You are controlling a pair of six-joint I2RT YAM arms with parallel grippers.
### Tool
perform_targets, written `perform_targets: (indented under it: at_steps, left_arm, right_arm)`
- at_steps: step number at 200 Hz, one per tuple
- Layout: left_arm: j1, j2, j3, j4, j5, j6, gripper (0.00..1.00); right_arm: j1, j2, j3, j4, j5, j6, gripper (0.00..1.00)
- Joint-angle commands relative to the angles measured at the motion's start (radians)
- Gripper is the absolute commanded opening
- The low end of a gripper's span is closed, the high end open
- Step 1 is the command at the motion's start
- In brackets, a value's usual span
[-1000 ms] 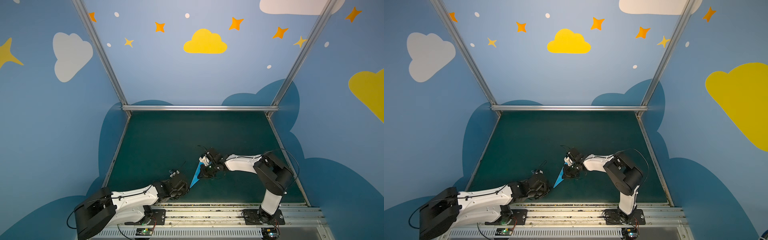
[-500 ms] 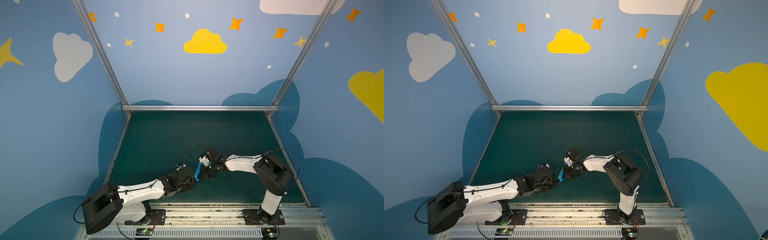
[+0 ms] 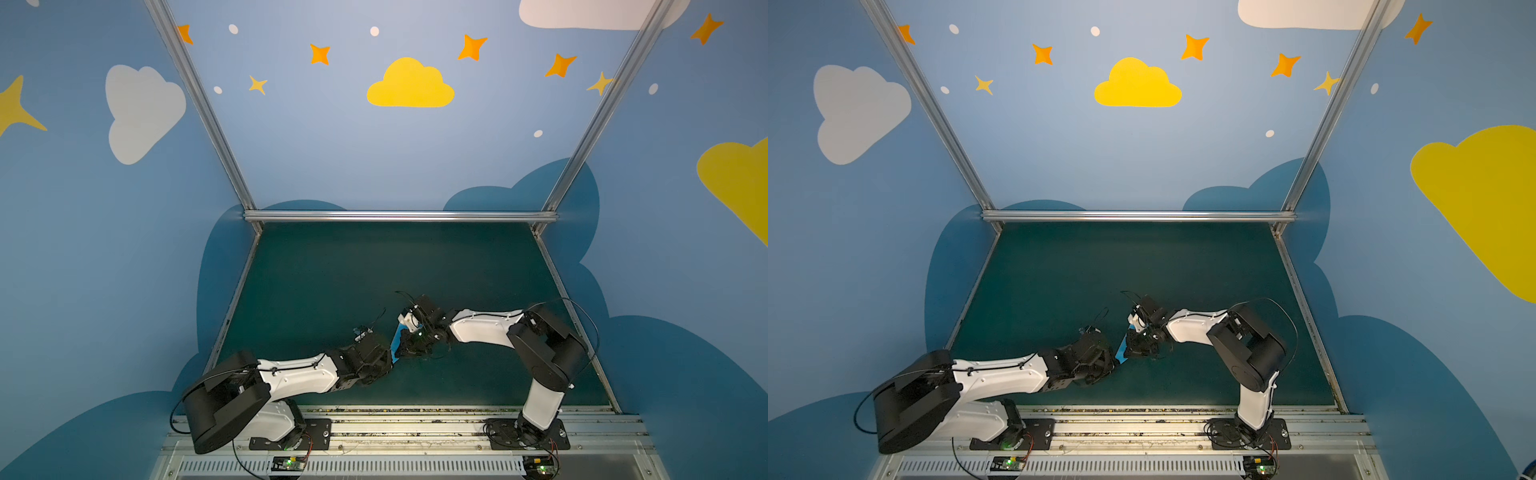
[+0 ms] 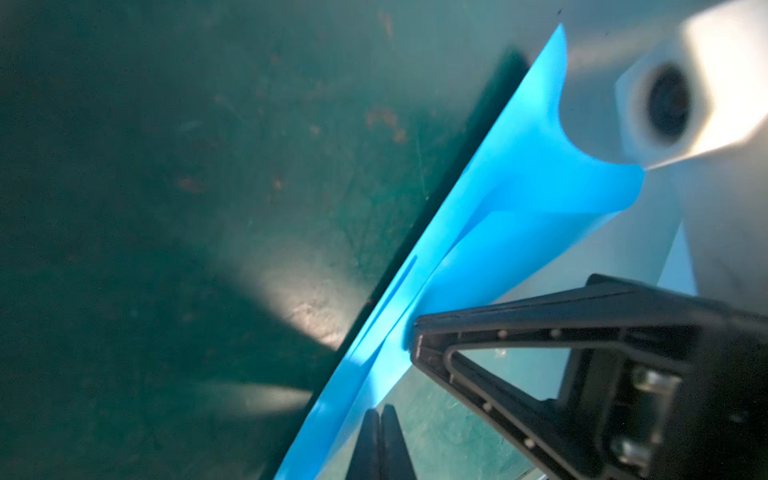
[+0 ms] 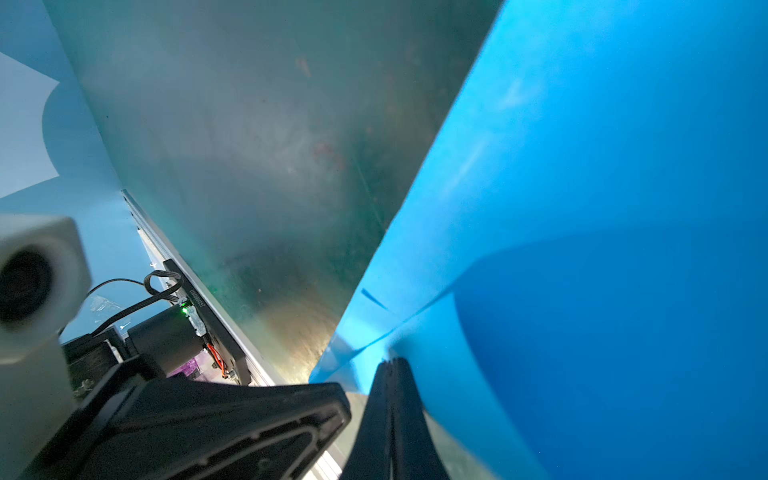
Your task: Fold a paper plane with a square sheet of paper (fold left side to right side)
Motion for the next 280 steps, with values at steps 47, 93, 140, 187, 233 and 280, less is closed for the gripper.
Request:
perform_targets:
  at_steps: [47, 93, 140, 187, 233, 280]
  left_arm:
    - [0.007, -0.048, -0.089, -0.002, -0.01, -0.017, 0.04]
    - [0.003, -0.122, -0.158, -0.019, 0.002, -0.046, 0.04]
    - [-0.015, -0.265, -0.225, -0.108, 0.012, -0.08, 0.04]
    - [0.005, -0.47, -0.189, -0.247, -0.061, -0.055, 0.04]
    - [0.042, -0.37, -0.085, -0.217, -0.042, 0.06, 0.09]
    - [0.05, -0.128, 0.04, -0.114, 0.047, 0.164, 0.07]
  right_arm:
    - [0.017, 0.012, -0.041, -0.08, 0.052, 0.006, 0.0]
    - [0.018, 0.013, -0.042, -0.079, 0.053, 0.009, 0.0]
    - [0.019, 0.014, -0.038, -0.08, 0.052, 0.01, 0.0]
    - [0.02, 0.012, -0.039, -0.081, 0.054, 0.011, 0.0]
    - [0.022, 0.019, -0.034, -0.084, 0.053, 0.01, 0.0]
    - [0.024, 0.017, -0.017, -0.102, 0.056, 0.004, 0.0]
